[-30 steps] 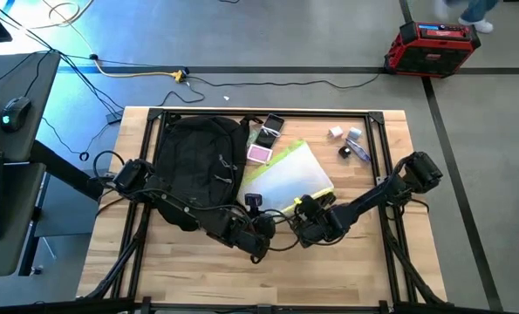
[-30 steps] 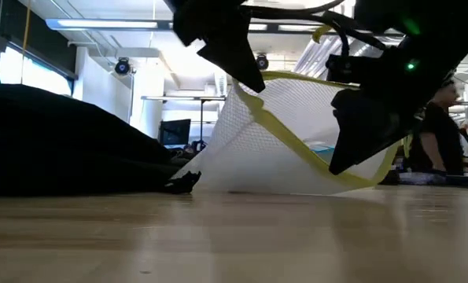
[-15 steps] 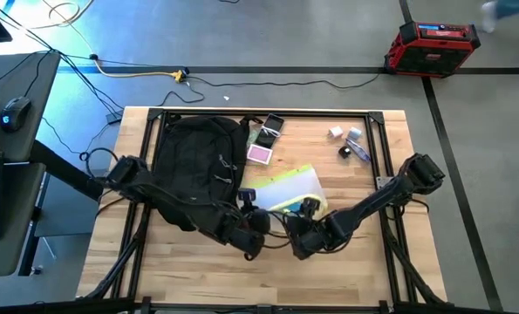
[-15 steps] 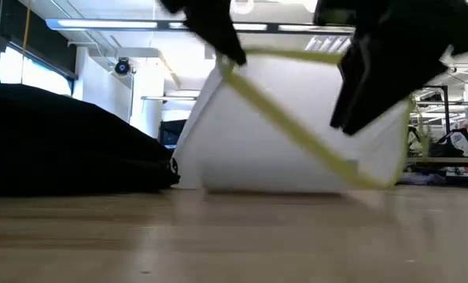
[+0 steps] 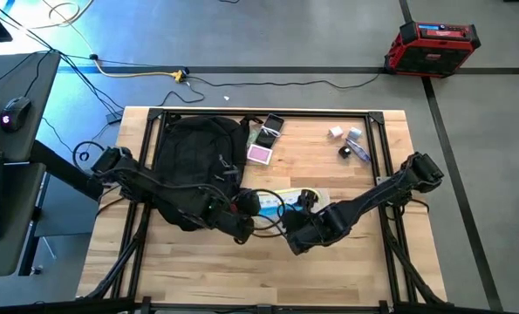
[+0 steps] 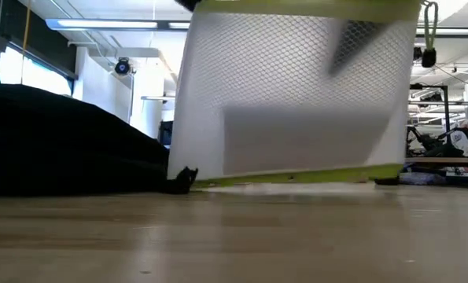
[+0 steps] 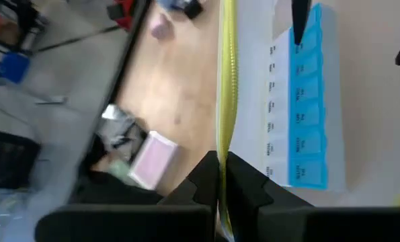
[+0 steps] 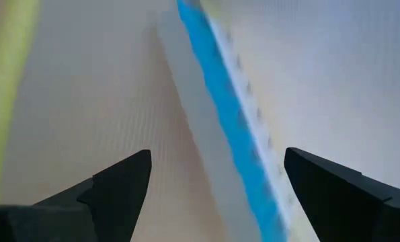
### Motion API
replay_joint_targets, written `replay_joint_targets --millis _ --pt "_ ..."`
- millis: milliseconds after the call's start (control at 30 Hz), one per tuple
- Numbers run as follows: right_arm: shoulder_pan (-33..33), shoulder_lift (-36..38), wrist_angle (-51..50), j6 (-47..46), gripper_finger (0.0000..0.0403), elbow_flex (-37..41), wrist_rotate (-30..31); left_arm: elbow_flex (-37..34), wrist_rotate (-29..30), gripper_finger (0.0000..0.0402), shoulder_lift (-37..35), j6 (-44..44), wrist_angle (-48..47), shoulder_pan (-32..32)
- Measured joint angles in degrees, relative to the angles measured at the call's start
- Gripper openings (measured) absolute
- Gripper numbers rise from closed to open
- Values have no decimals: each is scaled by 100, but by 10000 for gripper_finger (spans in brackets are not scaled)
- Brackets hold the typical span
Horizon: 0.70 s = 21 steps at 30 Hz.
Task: Unpack backpack
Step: Put the deck of cards into the transparent zip bag
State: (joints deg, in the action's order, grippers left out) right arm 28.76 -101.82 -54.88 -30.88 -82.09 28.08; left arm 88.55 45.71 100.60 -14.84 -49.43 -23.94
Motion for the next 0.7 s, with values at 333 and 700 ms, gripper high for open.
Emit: replay_joint_targets --millis 333,700 --pt "628 -4 2260 321 330 884 -239 -1217 -626 0 236 -133 1990 -2" --pt "1039 31 1453 -458 330 954 1322 -1388 -1142 0 404 -579 2275 23"
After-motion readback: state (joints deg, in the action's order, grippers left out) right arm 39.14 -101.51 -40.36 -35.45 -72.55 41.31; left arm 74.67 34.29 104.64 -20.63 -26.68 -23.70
